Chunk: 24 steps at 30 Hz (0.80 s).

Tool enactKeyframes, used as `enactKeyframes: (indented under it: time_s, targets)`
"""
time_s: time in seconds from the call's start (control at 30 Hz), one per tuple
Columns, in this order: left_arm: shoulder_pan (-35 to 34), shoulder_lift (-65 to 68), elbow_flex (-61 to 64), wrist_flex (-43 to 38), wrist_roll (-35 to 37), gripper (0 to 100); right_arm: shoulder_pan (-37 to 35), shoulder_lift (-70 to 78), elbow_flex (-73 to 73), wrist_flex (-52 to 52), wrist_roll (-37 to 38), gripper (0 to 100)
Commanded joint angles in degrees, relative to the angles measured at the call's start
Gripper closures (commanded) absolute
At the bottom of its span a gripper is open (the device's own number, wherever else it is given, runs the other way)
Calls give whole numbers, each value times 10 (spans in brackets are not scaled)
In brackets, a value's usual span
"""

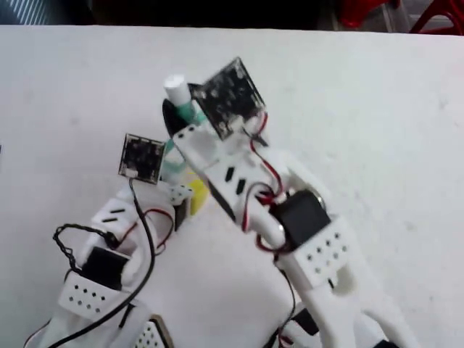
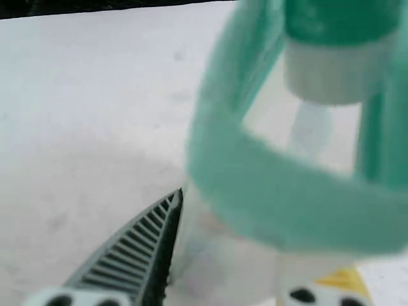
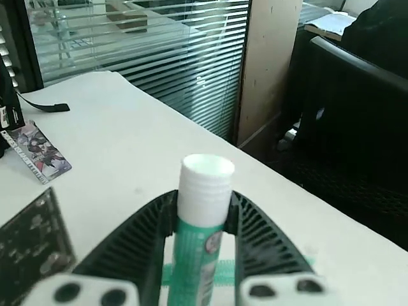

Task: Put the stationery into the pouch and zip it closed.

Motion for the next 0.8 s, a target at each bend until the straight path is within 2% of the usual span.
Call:
enactKeyframes:
  time_s: [0.0,0.27,0.43,0.77]
  targets:
    - [-10,7,-22,-4,12,747,6,-68,58,0,1,982]
    - [-10,7,-22,-4,12,747,18,-135,110,-4,2,982]
    - [-10,7,-22,-3,12,747,18,-80,109,-31,69,981]
    - [-10,7,-22,-2,12,747,29,-65,80,-29,73,980]
